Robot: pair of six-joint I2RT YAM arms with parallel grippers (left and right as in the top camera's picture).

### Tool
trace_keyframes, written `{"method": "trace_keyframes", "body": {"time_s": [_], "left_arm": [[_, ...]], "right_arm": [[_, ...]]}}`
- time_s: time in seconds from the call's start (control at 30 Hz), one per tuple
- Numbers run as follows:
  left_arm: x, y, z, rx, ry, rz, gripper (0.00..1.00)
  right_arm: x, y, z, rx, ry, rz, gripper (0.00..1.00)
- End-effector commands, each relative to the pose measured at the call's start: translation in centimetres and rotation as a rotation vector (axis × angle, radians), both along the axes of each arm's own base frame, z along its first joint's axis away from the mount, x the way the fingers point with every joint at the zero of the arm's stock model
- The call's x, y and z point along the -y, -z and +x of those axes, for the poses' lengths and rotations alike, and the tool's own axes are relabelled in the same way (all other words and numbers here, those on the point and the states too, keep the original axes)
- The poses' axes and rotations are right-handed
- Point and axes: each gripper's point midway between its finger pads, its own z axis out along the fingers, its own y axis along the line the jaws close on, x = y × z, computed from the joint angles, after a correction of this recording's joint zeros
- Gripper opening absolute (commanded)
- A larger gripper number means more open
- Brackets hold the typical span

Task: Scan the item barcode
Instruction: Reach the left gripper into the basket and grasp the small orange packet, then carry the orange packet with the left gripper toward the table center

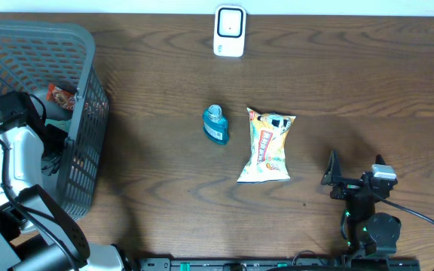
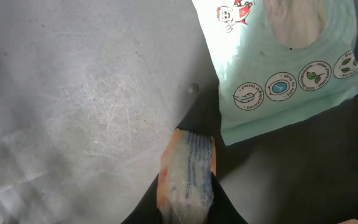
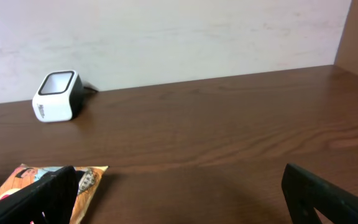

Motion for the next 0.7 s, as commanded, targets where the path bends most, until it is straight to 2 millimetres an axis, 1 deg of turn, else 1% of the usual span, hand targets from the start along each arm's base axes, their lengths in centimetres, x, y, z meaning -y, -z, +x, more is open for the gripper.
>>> {"method": "trace_keyframes", "body": {"time_s": [0.0,0.1,0.23,0.37,0.43,0.47,0.57,0.6,0.67], "left_arm": [[-0.3,-0.8,0.2,0.017,-0.021,0.012,0.07],[-0.5,-3.3,0.5,0.058,-0.021,0.035,0.07],[-0.8,-8.7,1.0,0.158,-0.021,0.091,0.07],[-0.8,-15.8,1.0,0.328,-0.022,0.184,0.07],[-0.4,-19.6,0.4,0.431,-0.033,0.234,0.07],[-0.2,-21.2,0.0,0.476,-0.041,0.254,0.07],[0.9,-25.9,-1.7,0.629,-0.088,0.3,0.07],[2.6,-28.9,-2.6,0.755,-0.071,0.308,0.07],[5.1,-31.8,-2.7,0.89,0.011,0.28,0.07]], "right_arm": [[-0.3,0.0,0.0,0.0,-0.01,-0.013,0.99],[-0.3,0.0,0.0,0.0,-0.011,-0.013,0.99],[-0.3,0.0,0.0,0.0,-0.011,-0.013,0.99],[-0.3,0.0,0.0,0.0,-0.011,-0.013,0.99],[-0.3,0.0,0.0,0.0,-0.011,-0.013,0.99],[-0.3,0.0,0.0,0.0,-0.011,-0.013,0.99],[-0.3,0.0,0.0,0.0,-0.011,-0.013,0.99],[-0.3,0.0,0.0,0.0,-0.011,-0.013,0.99],[-0.3,0.0,0.0,0.0,-0.011,-0.013,0.99]]}}
